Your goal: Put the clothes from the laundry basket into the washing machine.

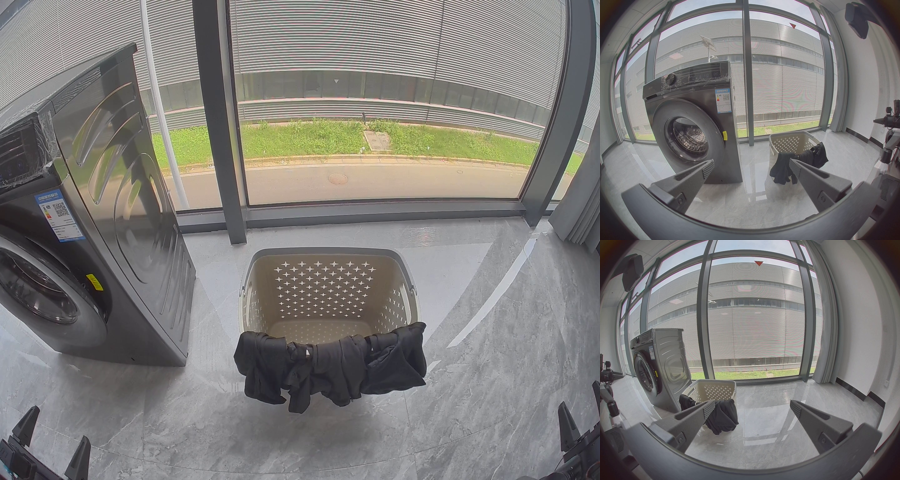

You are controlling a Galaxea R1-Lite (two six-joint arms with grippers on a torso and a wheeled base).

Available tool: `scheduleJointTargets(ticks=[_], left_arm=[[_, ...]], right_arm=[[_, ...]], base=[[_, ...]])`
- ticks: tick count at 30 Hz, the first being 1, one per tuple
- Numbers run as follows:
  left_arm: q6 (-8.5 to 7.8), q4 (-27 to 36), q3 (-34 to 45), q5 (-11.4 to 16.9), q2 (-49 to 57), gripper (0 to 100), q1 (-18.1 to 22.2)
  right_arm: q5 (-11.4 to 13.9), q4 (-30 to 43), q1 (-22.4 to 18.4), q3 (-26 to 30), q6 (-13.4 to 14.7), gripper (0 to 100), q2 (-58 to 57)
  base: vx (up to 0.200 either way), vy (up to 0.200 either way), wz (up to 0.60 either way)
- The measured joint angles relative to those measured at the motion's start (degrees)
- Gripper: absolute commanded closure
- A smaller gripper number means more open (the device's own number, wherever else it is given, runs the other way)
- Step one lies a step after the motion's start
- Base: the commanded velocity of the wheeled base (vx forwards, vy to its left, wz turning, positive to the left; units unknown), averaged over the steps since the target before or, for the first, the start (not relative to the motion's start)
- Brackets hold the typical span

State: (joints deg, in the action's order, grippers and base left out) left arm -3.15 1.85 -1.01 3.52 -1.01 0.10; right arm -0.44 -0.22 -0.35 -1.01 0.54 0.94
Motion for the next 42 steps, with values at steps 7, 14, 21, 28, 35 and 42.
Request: scheduleJointTargets(ticks=[7, 14, 21, 28, 35, 42], left_arm=[[0.09, 0.0, 0.0, 0.0, 0.0, 0, 0.0], [0.06, 0.0, 0.0, 0.0, 0.0, 0, 0.0], [0.06, 0.0, 0.0, 0.0, 0.0, 0, 0.0], [0.00, 0.0, 0.0, 0.0, 0.0, 0, 0.0], [0.02, 0.0, 0.0, 0.0, 0.0, 0, 0.0], [-0.02, 0.0, 0.0, 0.0, 0.0, 0, 0.0]], right_arm=[[0.0, 0.0, 0.0, 0.0, 0.0, 0, 0.0], [0.0, 0.0, 0.0, 0.0, 0.0, 0, 0.0], [0.0, 0.0, 0.0, 0.0, 0.0, 0, 0.0], [0.0, 0.0, 0.0, 0.0, 0.0, 0, 0.0], [0.0, 0.0, 0.0, 0.0, 0.0, 0, 0.0], [0.0, 0.0, 0.0, 0.0, 0.0, 0, 0.0]], base=[[0.029, 0.000, 0.00], [0.114, 0.000, 0.00], [0.143, 0.000, 0.00], [0.000, 0.000, 0.00], [0.000, -0.171, 0.00], [0.000, 0.000, 0.00]])
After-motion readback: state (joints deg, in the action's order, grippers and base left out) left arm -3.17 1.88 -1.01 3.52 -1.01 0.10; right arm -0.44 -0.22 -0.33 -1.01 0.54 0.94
